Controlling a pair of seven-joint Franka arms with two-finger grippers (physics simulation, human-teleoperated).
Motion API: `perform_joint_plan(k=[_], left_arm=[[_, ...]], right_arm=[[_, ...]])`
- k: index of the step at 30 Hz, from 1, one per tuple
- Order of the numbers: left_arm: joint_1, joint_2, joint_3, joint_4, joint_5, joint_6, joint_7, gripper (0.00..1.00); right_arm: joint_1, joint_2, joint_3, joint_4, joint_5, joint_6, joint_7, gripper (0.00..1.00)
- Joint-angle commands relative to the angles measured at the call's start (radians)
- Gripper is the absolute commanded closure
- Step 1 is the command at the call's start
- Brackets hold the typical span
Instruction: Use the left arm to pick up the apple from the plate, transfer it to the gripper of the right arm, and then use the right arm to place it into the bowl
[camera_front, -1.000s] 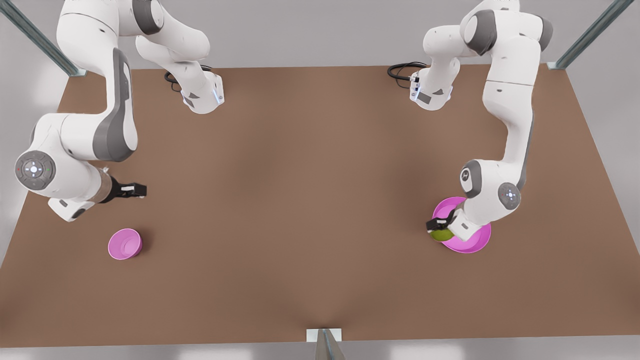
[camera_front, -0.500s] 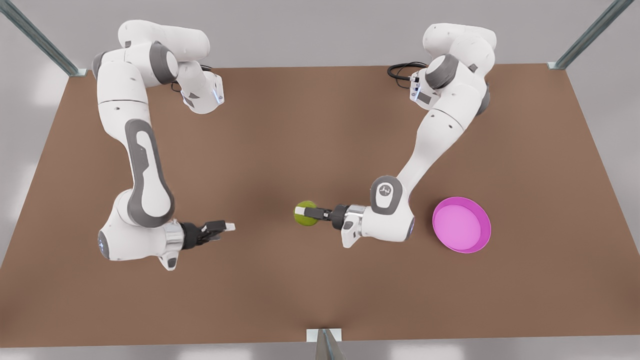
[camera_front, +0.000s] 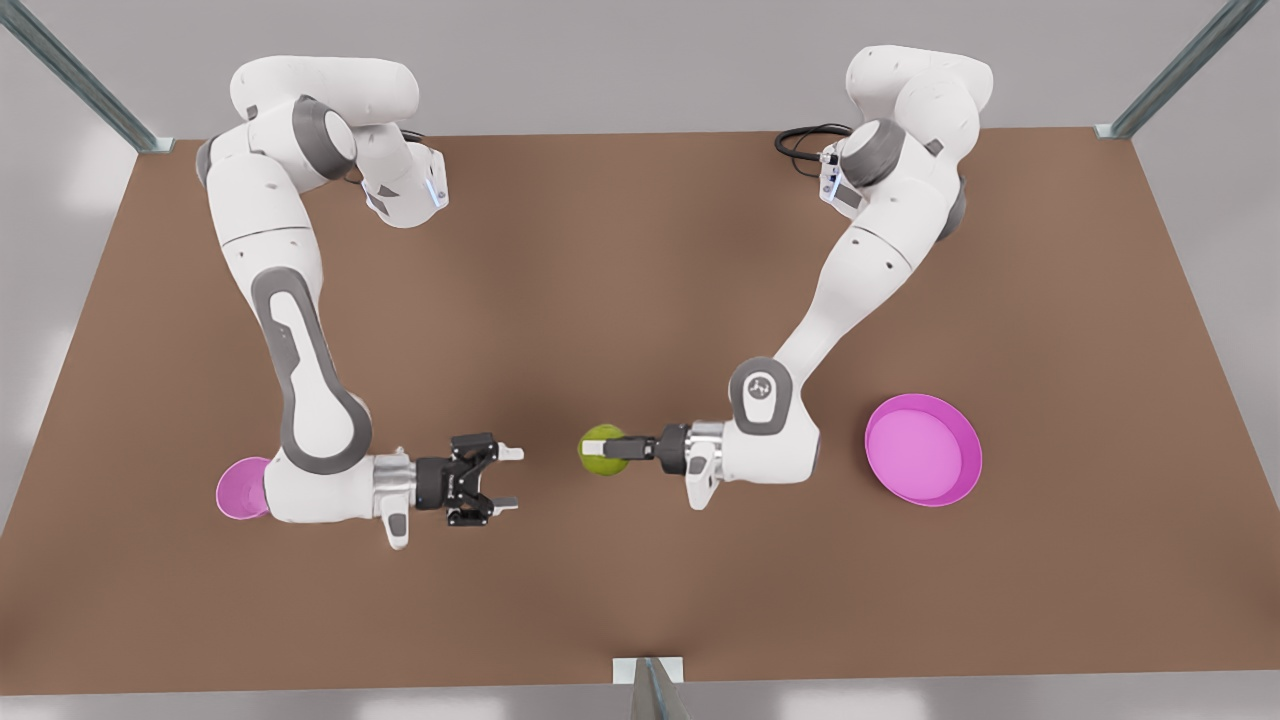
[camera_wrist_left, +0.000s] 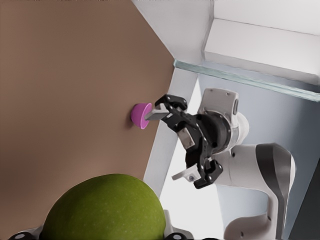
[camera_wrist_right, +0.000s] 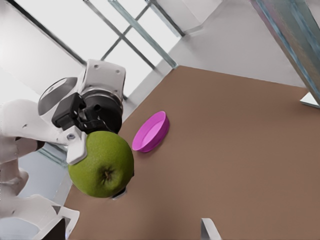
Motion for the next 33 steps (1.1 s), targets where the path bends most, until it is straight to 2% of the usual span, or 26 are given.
perform_joint_plan(k=[1,9,18,33], left_arm=[[0.0,0.005,-0.001,0.015,-0.017,0.007,0.044,0.19],[-0.003,0.005,-0.002,0.015,-0.018,0.007,0.043,0.19],[-0.003,0.004,-0.007,0.015,-0.018,0.007,0.039,0.19],[-0.002,0.005,-0.007,0.015,-0.017,0.009,0.044,0.19]], right_arm=[[0.0,0.005,0.011,-0.002,0.048,-0.001,-0.727,0.0],[0.007,0.045,0.046,0.021,0.102,0.029,-0.725,0.0],[0.017,0.089,0.14,0.035,0.123,0.092,-0.728,0.0],[0.018,0.095,0.176,0.013,0.151,0.075,-0.754,0.0]])
